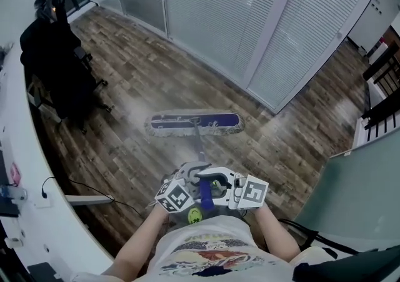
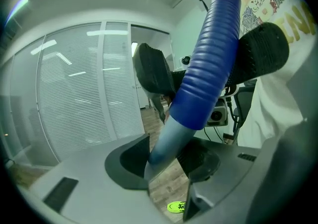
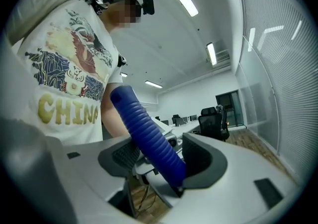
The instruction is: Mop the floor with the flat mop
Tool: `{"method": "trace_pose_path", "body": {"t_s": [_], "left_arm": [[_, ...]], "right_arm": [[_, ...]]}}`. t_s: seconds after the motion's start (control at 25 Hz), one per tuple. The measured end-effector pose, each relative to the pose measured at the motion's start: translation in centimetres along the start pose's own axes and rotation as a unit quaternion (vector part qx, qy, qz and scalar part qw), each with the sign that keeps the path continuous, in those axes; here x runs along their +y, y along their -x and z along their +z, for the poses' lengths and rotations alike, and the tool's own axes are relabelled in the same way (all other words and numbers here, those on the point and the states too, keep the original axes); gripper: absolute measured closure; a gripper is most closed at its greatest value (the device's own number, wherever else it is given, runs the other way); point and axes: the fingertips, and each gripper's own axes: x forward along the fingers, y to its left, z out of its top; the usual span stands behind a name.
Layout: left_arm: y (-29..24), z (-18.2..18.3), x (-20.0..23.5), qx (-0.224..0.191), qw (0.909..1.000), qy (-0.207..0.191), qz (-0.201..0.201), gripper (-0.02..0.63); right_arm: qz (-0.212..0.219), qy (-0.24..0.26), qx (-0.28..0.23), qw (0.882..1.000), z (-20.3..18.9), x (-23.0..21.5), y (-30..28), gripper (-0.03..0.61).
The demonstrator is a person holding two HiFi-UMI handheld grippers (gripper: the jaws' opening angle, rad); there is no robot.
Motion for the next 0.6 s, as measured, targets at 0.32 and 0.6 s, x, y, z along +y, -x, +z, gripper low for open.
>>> {"method": "trace_pose_path", "body": {"t_s": [0.32,0.6], "left_arm": [[-5.7,-0.4,13.4,0.021,0.9996,-0.009,0.017,0.477],[-13.7,0.6,28.9,0.055,0.9968,-0.052,0.024,0.474]], "right_arm": [[0.006,-0.008,-0.026,1.0,0.8,-14.3,1.7,0.33],[-0.012,-0.06,-0.068,0.996,2.3,-32.0,6.2,0.311]]}}
